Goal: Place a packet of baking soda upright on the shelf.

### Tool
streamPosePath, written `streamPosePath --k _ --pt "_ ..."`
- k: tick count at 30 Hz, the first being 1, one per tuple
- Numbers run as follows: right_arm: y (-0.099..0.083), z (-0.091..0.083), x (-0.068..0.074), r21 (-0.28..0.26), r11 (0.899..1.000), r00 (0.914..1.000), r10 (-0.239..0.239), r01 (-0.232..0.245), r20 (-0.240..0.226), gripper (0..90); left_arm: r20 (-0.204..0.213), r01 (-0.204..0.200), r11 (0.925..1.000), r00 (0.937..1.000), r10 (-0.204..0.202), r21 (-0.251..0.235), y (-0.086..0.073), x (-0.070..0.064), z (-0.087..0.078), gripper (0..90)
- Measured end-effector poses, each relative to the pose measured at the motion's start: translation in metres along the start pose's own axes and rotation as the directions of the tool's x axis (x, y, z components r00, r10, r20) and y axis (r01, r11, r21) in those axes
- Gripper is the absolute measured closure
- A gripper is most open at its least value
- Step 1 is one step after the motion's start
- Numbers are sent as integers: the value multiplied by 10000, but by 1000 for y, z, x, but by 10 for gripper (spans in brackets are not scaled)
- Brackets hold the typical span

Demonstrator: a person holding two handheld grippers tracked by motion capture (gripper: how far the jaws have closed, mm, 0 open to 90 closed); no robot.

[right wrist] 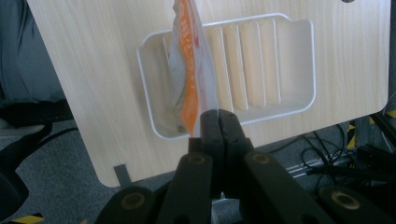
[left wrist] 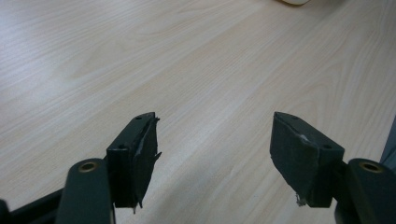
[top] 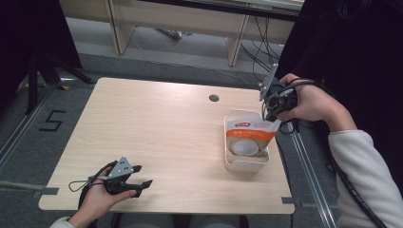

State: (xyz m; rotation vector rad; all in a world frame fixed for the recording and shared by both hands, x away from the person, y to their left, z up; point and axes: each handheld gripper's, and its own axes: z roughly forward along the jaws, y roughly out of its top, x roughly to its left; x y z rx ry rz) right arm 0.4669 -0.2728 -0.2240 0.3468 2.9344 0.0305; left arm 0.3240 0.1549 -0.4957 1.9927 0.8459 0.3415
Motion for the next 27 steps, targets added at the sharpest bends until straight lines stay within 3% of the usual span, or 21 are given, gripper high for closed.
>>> streamPosePath --k 1,3,7,8,13,18,27 --pt "0 1 -2 -63 9995 9996 -296 296 -42 900 0 -2 10000 10000 2 4 0 0 0 316" --pt "1 1 -1 62 9999 9999 -92 92 -68 900 6 -23 10000 10000 23 28 0 0 0 316" --pt "2 4 -3 -7 9996 9996 -297 297 5 900 13 -16 10000 10000 16 13 0 0 0 316" --pt "3 3 -1 135 9999 10000 -45 46 -32 900 14 -27 10000 10000 27 21 0 0 0 316" --pt "8 6 -2 130 9993 9994 -348 348 -57 900 0 -11 9999 10000 11 116 0 0 -1 316" --pt "12 12 -2 356 9990 9994 -255 263 -230 900 29 -12 10000 10000 12 8 0 0 0 316" --pt "11 14 -4 276 9992 9992 -298 305 -255 900 4 -9 9999 10000 9 104 0 0 -1 316"
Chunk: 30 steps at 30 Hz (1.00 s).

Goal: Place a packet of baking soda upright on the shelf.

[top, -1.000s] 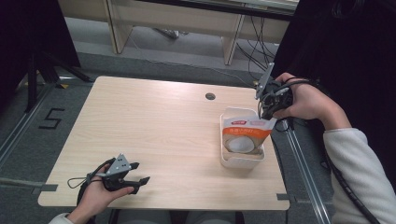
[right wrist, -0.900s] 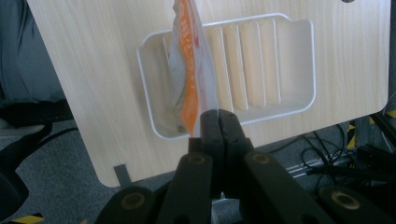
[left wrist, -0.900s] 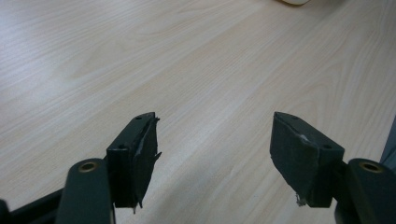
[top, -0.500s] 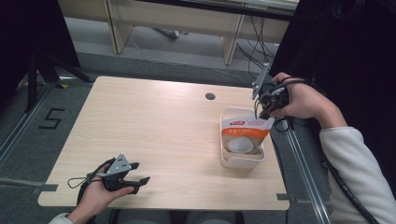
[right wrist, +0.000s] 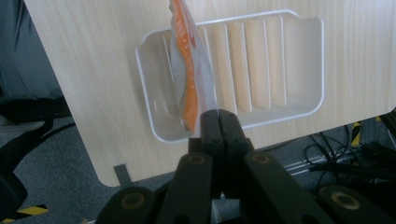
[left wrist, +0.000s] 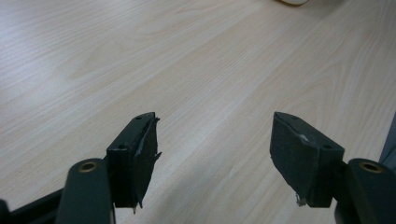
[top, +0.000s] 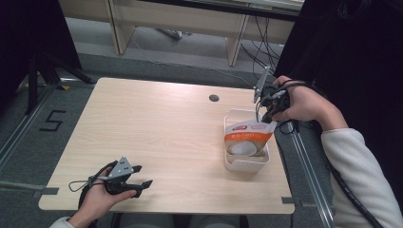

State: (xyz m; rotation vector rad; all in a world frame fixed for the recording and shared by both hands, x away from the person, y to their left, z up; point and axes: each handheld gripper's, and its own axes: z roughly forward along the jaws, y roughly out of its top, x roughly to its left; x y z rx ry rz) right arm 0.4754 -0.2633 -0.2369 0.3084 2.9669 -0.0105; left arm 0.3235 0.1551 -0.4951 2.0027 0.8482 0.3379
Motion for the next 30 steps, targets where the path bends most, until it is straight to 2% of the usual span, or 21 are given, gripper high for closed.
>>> streamPosePath --k 2,7,8,10,11,15,16,18,22,25,26,28,29,30 --pt "0 1 0 34 10000 10000 2 -2 -3 900 11 15 9999 10000 -15 -100 0 0 1 316" --pt "-2 3 0 133 9997 9998 196 -196 -9 900 15 13 10000 10000 -13 5 0 0 0 316" --pt "-3 5 -2 27 10000 10000 -20 20 -16 900 20 -30 10000 10000 30 13 0 0 0 317" --pt "-3 6 -1 125 9998 9999 152 -152 -44 900 13 10 10000 10000 -10 -7 0 0 0 317" --pt "-3 7 -2 111 9999 9999 65 -64 -84 900 10 20 10000 10000 -20 -6 0 0 0 317" --pt "-3 10 -1 168 9996 9996 220 -217 -188 900 17 39 10000 10000 -39 -91 0 0 1 316" --pt "-3 11 -1 159 9993 9994 341 -339 -101 900 17 43 9999 10000 -43 -94 0 0 1 316" --pt "-2 15 -2 186 9997 9995 193 -188 -260 900 65 -124 9999 9999 124 -58 0 1 1 317" --pt "-3 20 -3 62 9996 9995 271 -270 -134 900 51 -166 9998 9998 167 -80 0 1 0 317" --pt "-4 24 -2 39 9991 9987 426 -425 -275 900 25 -153 9998 9999 153 -101 0 1 1 317" --pt "-4 26 -2 0 9992 9986 407 -408 -324 900 -4 15 10000 10000 -15 1 0 0 0 317" --pt "-5 27 0 -85 9982 9978 586 -589 -322 900 7 -93 10000 10000 93 14 0 0 0 317" --pt "-6 29 -1 -194 9991 9988 358 -365 -349 900 1 -38 10000 10000 38 10 0 0 0 317" --pt "-7 29 -1 -188 9989 9983 421 -429 -411 900 -13 -18 10000 10000 18 15 0 0 0 317"
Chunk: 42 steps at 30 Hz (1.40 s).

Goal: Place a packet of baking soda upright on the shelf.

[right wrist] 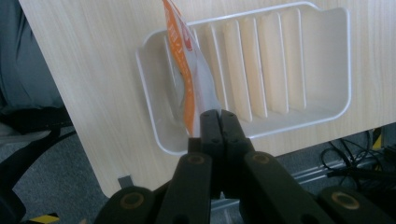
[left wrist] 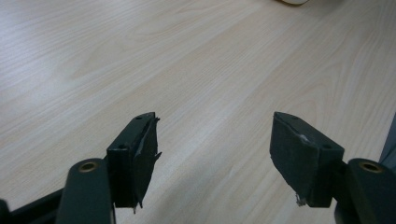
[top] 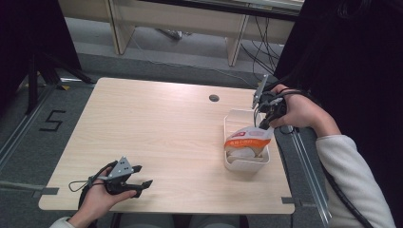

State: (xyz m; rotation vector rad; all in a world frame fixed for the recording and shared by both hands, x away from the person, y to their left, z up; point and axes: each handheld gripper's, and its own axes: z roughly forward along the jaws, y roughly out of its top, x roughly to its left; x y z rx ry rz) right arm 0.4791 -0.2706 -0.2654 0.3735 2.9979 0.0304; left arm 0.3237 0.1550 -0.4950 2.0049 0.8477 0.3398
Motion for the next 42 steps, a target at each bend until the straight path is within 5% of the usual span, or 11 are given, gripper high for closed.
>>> streamPosePath --k 8,13,16,21,22,23,25,33,42 --pt "-8 4 2 -165 9998 9999 94 -96 -105 900 35 11 10000 10000 -11 2 0 0 0 317" --pt "-11 4 4 -446 9958 9965 793 -805 -283 843 4 -181 9998 9998 181 96 0 1 0 317" --pt "-12 3 7 -1168 9814 9879 1479 -1524 -462 745 42 -173 9998 9998 172 88 0 1 0 317" --pt "-8 3 13 -1561 9710 9834 1770 -1812 -405 640 49 -155 9998 9999 155 83 0 1 0 317" --pt "-6 2 14 -1840 9650 9823 1816 -1869 -455 629 46 -163 9998 9999 163 92 0 1 0 317" --pt "-5 1 18 -2347 9438 9726 2268 -2326 -516 614 46 -155 9998 9999 155 88 0 1 0 316" --pt "0 0 22 -2737 9309 9702 2304 -2421 -746 595 56 -149 9999 9999 149 85 0 1 0 316" --pt "21 10 40 -3371 9128 9728 2247 -2304 -565 592 78 -182 9997 9998 181 133 0 1 -1 316" --pt "41 35 79 -3881 9079 9873 1425 -1585 -697 636 48 -22 10000 10000 22 2 0 -1 0 315"
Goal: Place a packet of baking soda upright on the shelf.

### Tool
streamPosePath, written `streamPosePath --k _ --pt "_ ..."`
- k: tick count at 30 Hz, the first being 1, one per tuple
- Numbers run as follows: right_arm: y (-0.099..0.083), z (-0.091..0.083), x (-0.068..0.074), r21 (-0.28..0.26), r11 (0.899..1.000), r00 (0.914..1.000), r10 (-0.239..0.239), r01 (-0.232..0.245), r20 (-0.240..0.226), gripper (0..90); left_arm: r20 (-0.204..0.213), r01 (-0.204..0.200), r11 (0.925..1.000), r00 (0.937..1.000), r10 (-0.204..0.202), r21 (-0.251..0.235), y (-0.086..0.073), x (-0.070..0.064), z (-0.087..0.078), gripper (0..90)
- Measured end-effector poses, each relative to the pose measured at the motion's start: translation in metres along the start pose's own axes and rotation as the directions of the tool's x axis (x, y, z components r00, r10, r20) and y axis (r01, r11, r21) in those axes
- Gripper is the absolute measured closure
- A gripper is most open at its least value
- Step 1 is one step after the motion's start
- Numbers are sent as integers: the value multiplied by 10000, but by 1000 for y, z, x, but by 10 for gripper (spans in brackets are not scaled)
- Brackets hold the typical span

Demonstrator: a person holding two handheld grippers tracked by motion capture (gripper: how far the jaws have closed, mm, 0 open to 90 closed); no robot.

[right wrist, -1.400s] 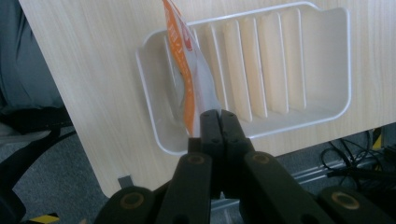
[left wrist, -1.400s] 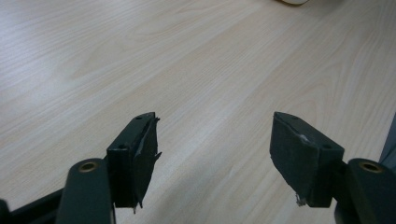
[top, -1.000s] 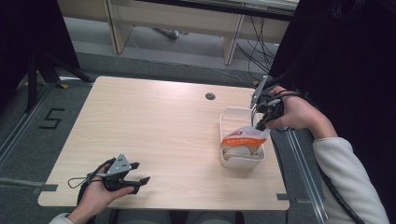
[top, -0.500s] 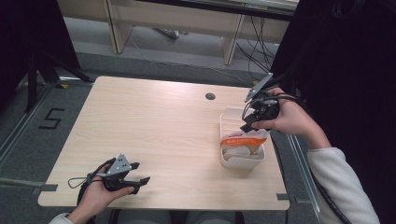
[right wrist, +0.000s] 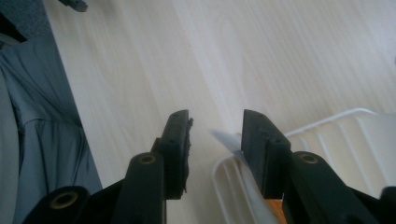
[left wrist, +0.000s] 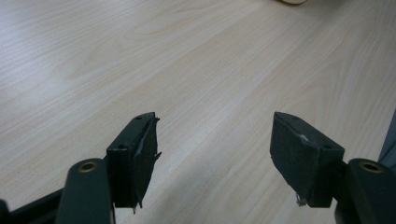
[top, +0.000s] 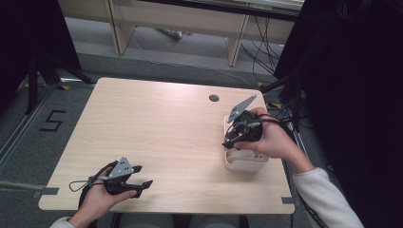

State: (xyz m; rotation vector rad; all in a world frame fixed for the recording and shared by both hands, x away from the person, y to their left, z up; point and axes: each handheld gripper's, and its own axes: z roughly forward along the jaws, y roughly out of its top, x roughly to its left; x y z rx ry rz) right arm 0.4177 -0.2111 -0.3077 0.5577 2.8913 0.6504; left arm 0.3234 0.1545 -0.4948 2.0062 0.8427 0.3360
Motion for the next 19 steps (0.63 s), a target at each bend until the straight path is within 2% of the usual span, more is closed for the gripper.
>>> streamPosePath --k 2,4,5,7,9,10,11,13,14,15,17,19 --pt "-3 13 9 -34 9999 9995 -158 157 -277 638 14 -175 9997 9998 174 155 0 1 -1 316" --pt "-6 24 16 -98 9999 9987 -133 128 -487 638 14 -161 9998 9999 160 144 0 1 -1 315" --pt "-8 32 18 -220 9991 9974 -386 373 -614 638 28 -158 9998 9999 157 140 0 1 -1 315" --pt "-13 44 26 -224 9997 9976 0 -15 -690 638 10 -7 10000 10000 7 0 0 0 0 315" --pt "-19 59 32 -385 9992 9961 -124 91 -871 634 12 0 10000 10000 0 5 0 0 0 314" --pt "-23 66 37 -428 9990 9957 94 -134 -921 630 16 0 10000 10000 0 3 0 1 0 313" --pt "-26 74 40 -465 9988 9951 77 -123 -987 617 20 3 10000 10000 -3 9 0 0 0 313" --pt "-33 89 46 -702 9973 9963 -262 205 -815 592 29 -3 10000 10000 3 19 0 0 0 313" --pt "-36 95 49 -823 9964 9970 -276 216 -720 596 35 -12 10000 10000 12 32 0 0 0 312" --pt "-39 100 52 -799 9965 9971 -311 255 -699 593 66 -46 10000 10000 45 62 0 1 -1 312" --pt "-42 107 57 -230 9991 9954 -387 369 -874 591 136 -184 9998 9997 184 -18 0 1 0 312" --pt "-42 107 63 -545 9964 9962 -685 656 -535 592 102 -34 10000 9999 34 -37 0 0 0 312"
